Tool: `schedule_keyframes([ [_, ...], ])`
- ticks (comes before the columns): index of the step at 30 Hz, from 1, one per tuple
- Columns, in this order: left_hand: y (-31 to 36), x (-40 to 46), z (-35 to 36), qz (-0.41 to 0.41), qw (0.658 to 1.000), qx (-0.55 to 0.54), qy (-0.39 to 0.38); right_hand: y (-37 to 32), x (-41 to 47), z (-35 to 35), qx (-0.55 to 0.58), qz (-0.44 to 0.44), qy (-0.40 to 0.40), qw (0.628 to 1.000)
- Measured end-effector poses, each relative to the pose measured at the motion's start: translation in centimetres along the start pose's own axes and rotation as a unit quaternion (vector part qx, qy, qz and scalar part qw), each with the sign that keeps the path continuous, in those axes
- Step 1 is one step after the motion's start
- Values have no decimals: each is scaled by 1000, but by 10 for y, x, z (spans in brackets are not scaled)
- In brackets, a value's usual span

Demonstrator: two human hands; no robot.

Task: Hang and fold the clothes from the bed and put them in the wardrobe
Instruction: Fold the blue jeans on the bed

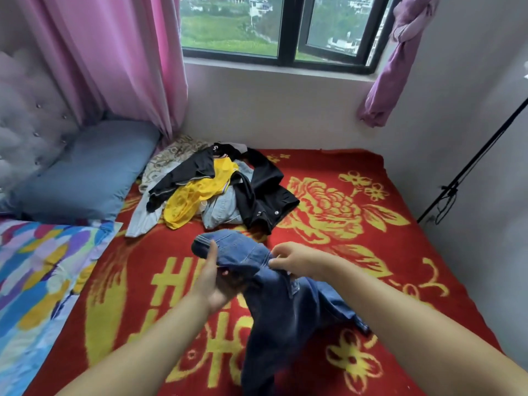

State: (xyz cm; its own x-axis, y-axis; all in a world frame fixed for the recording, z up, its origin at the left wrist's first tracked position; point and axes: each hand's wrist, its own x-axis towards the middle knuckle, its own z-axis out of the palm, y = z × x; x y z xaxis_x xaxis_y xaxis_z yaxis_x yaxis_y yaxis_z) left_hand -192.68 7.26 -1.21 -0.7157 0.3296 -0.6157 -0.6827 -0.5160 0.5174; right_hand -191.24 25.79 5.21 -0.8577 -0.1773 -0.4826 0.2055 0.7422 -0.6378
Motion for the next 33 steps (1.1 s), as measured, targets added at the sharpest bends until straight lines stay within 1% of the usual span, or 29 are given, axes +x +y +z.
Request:
schedule_keyframes([
  [1, 12, 1, 4, 5, 1000, -11, 8, -2, -4, 8, -18, -17, -31, 999],
  [2, 21, 2, 11, 16, 999, 29, 21, -4, -7, 16, -8, -21, -67, 998],
  [3, 26, 3, 20, 36, 994, 100, 41, -2, -10, 21, 23, -11, -107, 994],
  [5, 32, -1, 33, 114, 960, 250, 58, 6, -16, 16, 57, 30, -190, 980],
  [6, 34, -7, 40, 147, 941, 302, 43, 11, -17, 8, 68, 55, -191, 978],
  [7, 35, -16, 45, 164, 928, 335, 14, 20, -17, -2, 92, 87, -157, 979],
  [8, 37, -26, 48, 169, 918, 357, -22, 29, -16, -13, 146, 127, -98, 976],
  [9, 38, -38, 50, 167, 910, 375, -61, 36, -16, -24, 231, 167, -35, 958],
  [10, 39, -49, 50, 156, 901, 391, -101, 43, -13, -32, 330, 187, 10, 925],
  [11, 39, -59, 50, 131, 890, 413, -143, 48, -9, -36, 409, 192, 30, 892],
  [12, 37, -70, 50, 98, 871, 443, -186, 51, -3, -37, 447, 195, 31, 873],
  [13, 35, -79, 50, 65, 841, 486, -228, 50, 4, -34, 448, 196, 18, 872],
  [15, 30, -90, 46, 17, 759, 584, -288, 45, 19, -17, 404, 209, -38, 890],
  [16, 26, -93, 44, 0, 725, 618, -302, 41, 26, -5, 375, 233, -73, 894],
  [17, 23, -94, 41, -11, 703, 640, -308, 37, 32, 7, 341, 259, -99, 898],
  [18, 20, -95, 37, -16, 692, 654, -305, 32, 41, 19, 289, 271, -113, 911],
  [19, 18, -96, 31, -16, 689, 662, -296, 25, 46, 29, 204, 266, -113, 935],
  [20, 18, -98, 26, -15, 692, 663, -287, 18, 52, 38, 95, 248, -101, 959],
  [21, 19, -100, 19, -14, 702, 656, -276, 10, 55, 46, -18, 236, -91, 967],
  [22, 21, -102, 12, -10, 720, 642, -263, 0, 59, 53, -104, 226, -63, 966],
  [23, 25, -102, 3, 0, 746, 620, -245, -11, 62, 56, -117, 217, -31, 969],
  [25, 41, -103, -12, 46, 811, 556, -175, -39, 72, 56, -22, 171, 24, 985],
  [27, 67, -108, -21, 140, 876, 459, -52, -85, 76, 47, 58, 86, 53, 993],
  [28, 84, -113, -23, 199, 898, 392, 19, -113, 75, 41, 74, 32, 67, 994],
  [29, 103, -119, -24, 262, 905, 324, 90, -144, 70, 33, 93, -27, 81, 992],
  [30, 122, -128, -25, 328, 893, 267, 153, -175, 61, 25, 124, -92, 92, 984],
  [31, 141, -140, -24, 388, 870, 231, 198, -205, 52, 16, 172, -159, 90, 968],
  [32, 157, -154, -19, 437, 846, 210, 222, -230, 40, 6, 237, -221, 78, 943],
  [33, 169, -169, -12, 479, 825, 198, 225, -250, 25, -4, 310, -274, 62, 908],
])
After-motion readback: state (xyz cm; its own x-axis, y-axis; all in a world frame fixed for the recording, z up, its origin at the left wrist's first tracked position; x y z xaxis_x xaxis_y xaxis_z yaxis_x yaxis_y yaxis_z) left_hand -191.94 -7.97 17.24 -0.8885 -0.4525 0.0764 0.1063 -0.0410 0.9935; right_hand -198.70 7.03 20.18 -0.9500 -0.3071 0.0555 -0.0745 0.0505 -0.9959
